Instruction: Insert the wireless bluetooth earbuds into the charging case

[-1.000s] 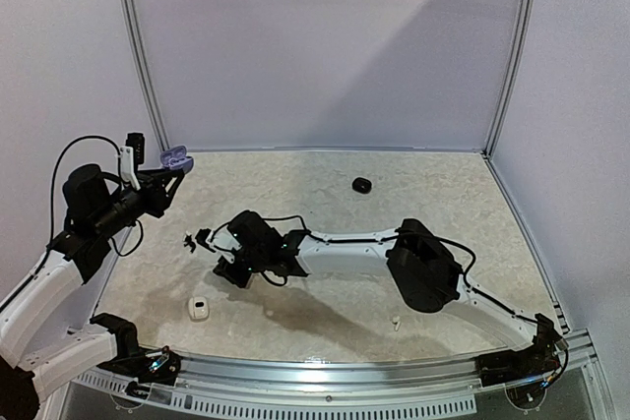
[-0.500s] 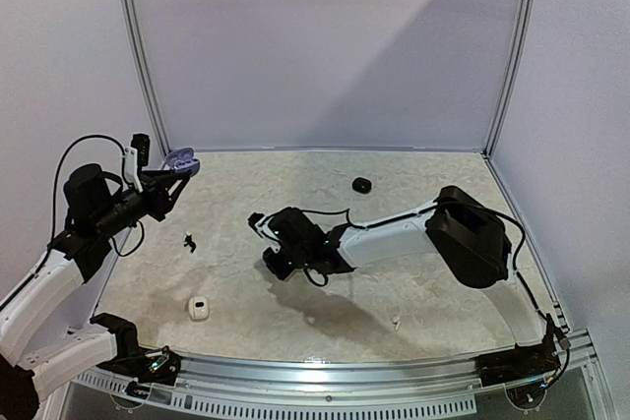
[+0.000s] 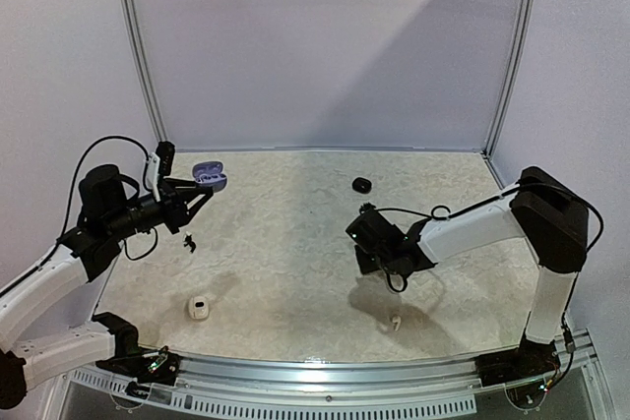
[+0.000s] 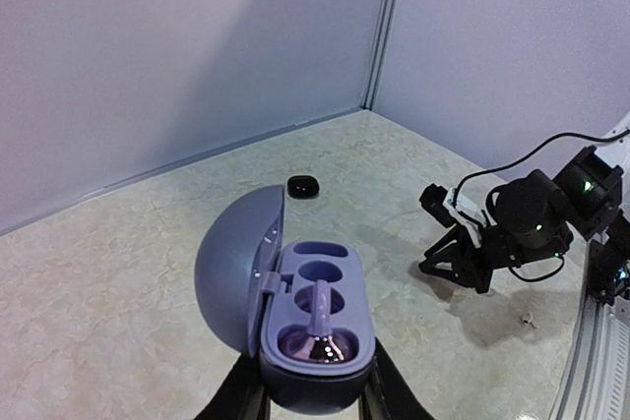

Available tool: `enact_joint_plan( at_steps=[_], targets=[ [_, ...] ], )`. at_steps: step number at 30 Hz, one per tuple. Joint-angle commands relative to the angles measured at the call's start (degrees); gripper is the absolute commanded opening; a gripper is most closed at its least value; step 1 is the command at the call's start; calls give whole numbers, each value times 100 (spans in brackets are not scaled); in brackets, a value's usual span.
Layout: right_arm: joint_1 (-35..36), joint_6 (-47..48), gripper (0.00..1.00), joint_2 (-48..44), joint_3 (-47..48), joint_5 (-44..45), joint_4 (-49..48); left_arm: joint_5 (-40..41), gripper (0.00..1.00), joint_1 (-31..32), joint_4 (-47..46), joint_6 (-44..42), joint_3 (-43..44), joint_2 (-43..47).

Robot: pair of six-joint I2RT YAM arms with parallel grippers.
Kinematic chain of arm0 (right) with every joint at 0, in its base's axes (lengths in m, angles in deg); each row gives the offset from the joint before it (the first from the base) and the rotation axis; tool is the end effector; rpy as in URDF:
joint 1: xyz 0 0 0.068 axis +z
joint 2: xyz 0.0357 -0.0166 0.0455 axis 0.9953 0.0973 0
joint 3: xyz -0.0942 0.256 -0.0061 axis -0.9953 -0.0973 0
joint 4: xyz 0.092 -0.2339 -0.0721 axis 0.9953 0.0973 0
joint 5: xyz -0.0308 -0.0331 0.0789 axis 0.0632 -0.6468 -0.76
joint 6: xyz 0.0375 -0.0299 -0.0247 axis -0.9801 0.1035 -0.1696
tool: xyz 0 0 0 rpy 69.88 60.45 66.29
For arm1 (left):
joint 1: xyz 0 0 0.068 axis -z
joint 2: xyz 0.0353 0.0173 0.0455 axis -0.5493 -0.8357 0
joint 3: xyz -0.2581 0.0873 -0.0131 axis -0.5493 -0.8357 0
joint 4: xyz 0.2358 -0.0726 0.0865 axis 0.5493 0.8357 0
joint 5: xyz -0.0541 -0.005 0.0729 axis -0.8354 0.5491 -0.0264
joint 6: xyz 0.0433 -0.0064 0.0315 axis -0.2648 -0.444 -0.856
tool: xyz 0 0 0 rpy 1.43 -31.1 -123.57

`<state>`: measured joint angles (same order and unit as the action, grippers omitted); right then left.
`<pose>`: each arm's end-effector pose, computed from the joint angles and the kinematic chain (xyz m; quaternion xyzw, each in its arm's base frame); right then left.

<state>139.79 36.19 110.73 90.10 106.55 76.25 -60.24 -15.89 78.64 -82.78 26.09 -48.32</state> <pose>0.2236 0.2909 0.1230 -0.1142 0.9171 0.0013 0.3819 0.1767 -0.0736 0.2750 0.2314 0.7194 -0.3183 0.5725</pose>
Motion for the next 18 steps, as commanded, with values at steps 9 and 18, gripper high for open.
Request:
enact_joint_plan(
  at_steps=[9, 18],
  targets=[
    [48, -1453, 21, -323, -596, 286, 581, -57, 0, 189, -197, -217, 275, -238],
    [45, -1531, 32, -227, -533, 213, 800, 29, 0, 184, -182, -308, 324, -255]
  ],
)
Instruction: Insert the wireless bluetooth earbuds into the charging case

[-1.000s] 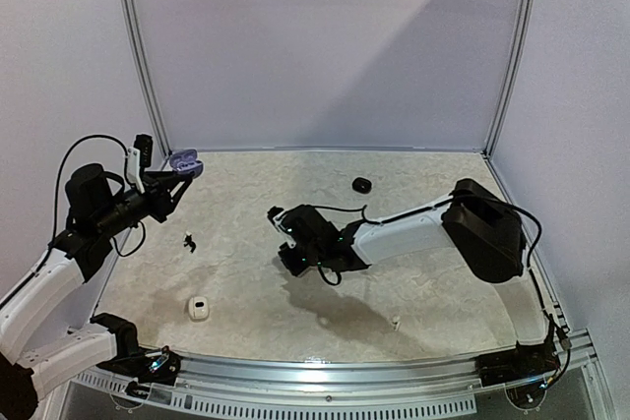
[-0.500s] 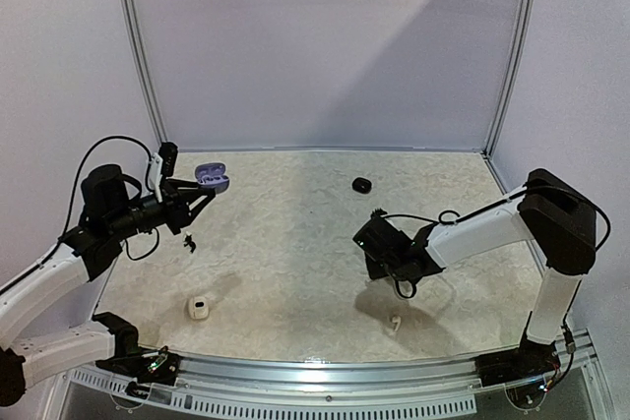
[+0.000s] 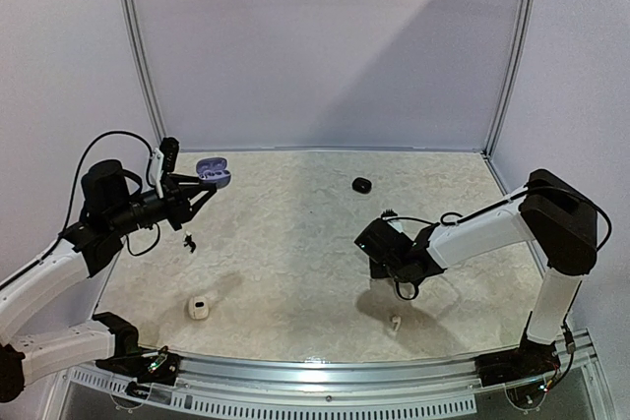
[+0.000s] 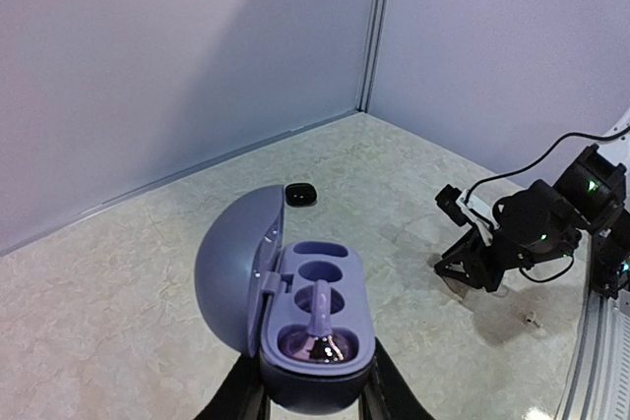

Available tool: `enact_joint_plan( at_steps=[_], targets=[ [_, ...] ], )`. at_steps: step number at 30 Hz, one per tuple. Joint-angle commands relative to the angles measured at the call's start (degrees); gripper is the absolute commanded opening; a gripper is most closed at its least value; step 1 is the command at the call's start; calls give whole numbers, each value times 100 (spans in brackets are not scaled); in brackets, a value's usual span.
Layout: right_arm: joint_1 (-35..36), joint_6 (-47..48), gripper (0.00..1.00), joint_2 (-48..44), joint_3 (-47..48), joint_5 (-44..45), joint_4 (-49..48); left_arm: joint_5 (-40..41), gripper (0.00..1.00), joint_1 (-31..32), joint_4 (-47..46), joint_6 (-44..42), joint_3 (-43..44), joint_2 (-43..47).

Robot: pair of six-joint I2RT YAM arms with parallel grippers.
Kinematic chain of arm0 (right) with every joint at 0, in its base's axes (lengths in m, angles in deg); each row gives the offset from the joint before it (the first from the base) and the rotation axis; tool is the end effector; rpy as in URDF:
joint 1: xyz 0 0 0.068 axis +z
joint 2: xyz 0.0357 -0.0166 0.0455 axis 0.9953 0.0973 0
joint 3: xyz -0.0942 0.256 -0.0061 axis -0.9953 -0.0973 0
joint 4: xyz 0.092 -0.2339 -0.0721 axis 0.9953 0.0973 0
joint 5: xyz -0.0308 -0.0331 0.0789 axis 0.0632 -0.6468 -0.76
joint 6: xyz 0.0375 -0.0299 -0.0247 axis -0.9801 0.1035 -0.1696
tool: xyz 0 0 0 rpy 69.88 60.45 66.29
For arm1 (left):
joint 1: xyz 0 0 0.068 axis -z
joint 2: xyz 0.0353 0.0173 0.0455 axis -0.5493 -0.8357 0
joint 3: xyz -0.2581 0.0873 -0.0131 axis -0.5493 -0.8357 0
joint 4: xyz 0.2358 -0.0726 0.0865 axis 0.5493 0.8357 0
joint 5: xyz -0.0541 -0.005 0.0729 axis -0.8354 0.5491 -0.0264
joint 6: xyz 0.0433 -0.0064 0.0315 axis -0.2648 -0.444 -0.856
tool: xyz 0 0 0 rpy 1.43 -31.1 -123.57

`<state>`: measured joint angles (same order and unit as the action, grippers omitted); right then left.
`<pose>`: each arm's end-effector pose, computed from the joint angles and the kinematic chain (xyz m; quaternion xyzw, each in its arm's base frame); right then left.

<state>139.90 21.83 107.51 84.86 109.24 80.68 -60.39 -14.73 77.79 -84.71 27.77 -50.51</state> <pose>0.2071 0.2656 0.1154 -0.0097 0.9311 -0.0086 0.3646 0.1821 -0.0796 0.2804 0.2518 0.7106 -0.3153 0.5764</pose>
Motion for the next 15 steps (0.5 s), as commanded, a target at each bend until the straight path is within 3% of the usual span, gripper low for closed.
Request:
enact_joint_plan(
  at_steps=[1, 15],
  targets=[
    [39, -66, 33, 102, -4, -77, 331, 56, 0, 66, -101, -127, 156, -33],
    [36, 137, 43, 150, 67, -340, 130, 109, 0, 71, -128, -213, 122, -31]
  ],
)
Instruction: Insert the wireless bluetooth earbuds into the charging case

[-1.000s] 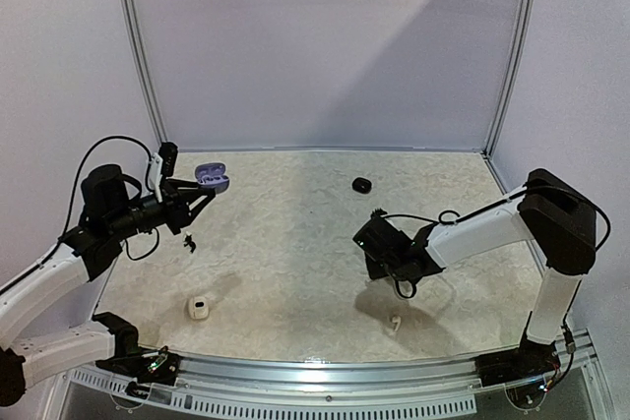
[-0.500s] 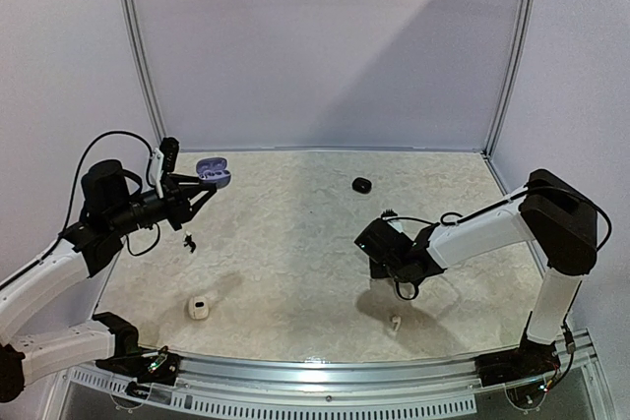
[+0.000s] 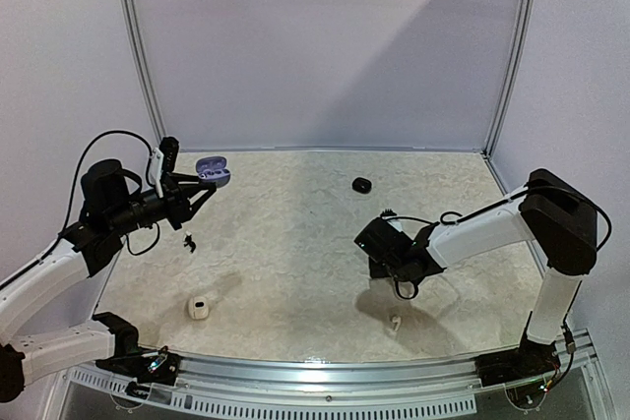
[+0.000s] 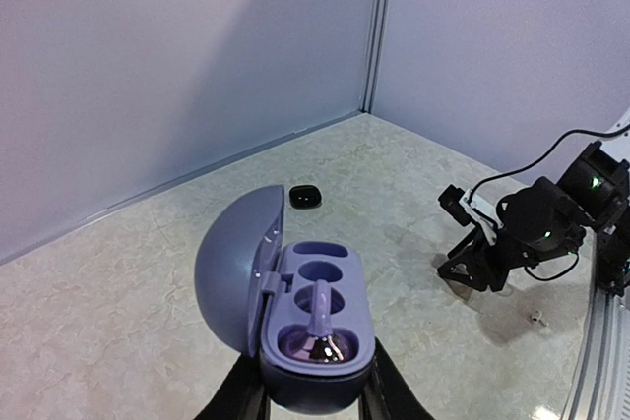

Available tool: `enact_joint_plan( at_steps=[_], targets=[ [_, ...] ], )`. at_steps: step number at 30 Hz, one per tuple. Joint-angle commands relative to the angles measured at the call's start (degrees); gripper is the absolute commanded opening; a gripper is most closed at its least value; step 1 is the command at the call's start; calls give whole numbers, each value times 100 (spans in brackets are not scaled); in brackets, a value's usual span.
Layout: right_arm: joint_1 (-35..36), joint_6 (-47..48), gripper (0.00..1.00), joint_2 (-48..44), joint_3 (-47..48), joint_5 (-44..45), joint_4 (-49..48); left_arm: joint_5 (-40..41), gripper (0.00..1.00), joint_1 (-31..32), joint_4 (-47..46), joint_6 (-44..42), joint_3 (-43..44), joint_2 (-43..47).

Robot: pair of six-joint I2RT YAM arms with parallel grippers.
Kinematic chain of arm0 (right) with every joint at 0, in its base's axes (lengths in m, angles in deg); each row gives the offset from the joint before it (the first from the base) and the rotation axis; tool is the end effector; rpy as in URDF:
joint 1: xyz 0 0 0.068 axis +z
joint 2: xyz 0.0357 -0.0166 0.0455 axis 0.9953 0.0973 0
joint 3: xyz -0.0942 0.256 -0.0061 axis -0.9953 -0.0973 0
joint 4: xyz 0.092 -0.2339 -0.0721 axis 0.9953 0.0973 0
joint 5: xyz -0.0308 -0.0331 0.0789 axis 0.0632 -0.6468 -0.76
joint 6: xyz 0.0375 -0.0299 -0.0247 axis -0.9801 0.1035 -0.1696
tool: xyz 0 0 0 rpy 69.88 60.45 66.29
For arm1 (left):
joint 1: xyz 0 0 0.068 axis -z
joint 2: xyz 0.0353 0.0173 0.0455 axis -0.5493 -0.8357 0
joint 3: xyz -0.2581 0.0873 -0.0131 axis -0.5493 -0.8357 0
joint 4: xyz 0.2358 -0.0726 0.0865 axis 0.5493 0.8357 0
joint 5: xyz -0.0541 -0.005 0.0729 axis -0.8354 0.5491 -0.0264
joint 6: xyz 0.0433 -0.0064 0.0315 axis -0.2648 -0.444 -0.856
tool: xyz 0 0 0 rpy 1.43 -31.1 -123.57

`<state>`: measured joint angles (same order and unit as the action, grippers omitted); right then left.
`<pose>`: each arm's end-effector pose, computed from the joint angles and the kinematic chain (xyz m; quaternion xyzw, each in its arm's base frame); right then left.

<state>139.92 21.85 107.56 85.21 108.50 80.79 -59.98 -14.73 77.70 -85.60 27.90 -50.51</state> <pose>0.2076 0.2671 0.1163 -0.0111 0.9325 -0.0032 0.3611 0.1824 -0.0794 0.2813 0.2554 0.7083 -0.3083 0.5814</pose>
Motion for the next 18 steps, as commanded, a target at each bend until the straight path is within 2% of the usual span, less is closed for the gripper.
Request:
enact_joint_plan(
  at_steps=[1, 6, 18],
  targets=[
    [37, 136, 43, 151, 35, -269, 121, 74, 0, 67, -119, -135, 103, -33],
    [33, 124, 50, 160, 27, -320, 54, 100, 0, 66, -119, -137, 81, -33],
    [-35, 175, 79, 45, -8, -423, -144, 94, 0, 66, -100, -124, 55, -24]
  ],
)
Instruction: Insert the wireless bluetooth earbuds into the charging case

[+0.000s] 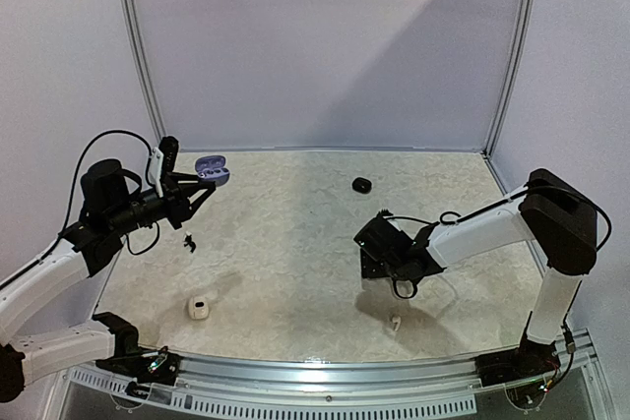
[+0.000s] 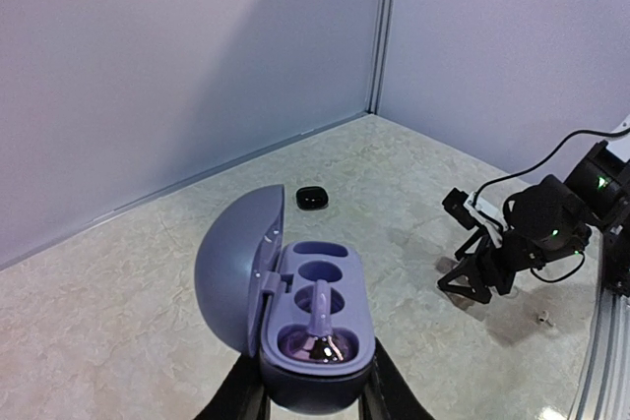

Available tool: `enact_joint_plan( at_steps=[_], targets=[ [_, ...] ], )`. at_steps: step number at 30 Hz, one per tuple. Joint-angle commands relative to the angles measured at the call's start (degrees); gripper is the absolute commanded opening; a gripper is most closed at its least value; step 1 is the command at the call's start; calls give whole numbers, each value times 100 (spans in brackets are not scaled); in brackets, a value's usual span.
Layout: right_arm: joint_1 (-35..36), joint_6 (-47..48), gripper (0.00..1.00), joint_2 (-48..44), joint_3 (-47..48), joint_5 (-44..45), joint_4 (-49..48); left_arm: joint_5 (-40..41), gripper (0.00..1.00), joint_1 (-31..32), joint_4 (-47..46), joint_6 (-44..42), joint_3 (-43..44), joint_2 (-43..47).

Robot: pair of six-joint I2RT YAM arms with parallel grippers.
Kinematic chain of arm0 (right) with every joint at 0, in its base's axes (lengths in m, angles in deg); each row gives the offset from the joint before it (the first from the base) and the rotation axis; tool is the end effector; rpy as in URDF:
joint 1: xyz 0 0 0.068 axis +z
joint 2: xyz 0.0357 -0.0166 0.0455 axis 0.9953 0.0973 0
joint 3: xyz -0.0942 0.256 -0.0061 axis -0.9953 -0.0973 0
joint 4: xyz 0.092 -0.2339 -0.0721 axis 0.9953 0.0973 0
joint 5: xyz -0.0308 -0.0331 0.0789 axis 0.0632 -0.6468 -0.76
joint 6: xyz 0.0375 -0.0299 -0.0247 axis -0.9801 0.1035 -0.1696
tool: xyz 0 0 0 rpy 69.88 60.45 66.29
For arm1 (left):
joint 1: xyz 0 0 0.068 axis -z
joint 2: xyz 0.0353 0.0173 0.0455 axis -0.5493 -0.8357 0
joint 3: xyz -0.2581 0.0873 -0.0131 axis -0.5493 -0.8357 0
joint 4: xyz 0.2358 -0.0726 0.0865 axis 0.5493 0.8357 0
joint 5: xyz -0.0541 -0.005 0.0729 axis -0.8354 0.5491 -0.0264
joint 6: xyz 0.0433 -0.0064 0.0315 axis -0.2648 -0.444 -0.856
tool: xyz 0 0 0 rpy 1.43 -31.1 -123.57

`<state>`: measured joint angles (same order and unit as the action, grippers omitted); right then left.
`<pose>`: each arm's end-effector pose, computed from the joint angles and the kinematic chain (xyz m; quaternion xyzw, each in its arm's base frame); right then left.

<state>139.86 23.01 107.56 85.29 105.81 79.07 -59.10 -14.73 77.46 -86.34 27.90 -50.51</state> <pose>0.2087 0.2706 0.1173 -0.0216 0.9348 0.0201 0.3539 0.1828 -0.0791 0.2817 0.2555 0.7074 -0.2992 0.5872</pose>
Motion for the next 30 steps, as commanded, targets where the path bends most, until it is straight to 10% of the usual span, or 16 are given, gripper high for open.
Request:
enact_joint_plan(
  at_steps=[1, 4, 16, 25, 30],
  targets=[
    [-38, 80, 81, 11, -24, -150, 22, 6, 0, 68, -78, -60, 55, -21],
    [-88, 209, 98, -163, -28, -210, -33, 6, 0, 67, -78, -60, 40, -8],
    [-474, 2316, 98, -1595, 372, -1537, 629, 4, 0, 66, -100, -137, -45, 74],
    [-1948, 6012, 76, -2199, 891, -5168, 2113, -190, 0, 75, -124, -198, -115, 134],
    [-2249, 8316, 61, -1614, 1410, -5427, 3120, -632, 0, 80, -25, -300, -101, 161]
  ],
)
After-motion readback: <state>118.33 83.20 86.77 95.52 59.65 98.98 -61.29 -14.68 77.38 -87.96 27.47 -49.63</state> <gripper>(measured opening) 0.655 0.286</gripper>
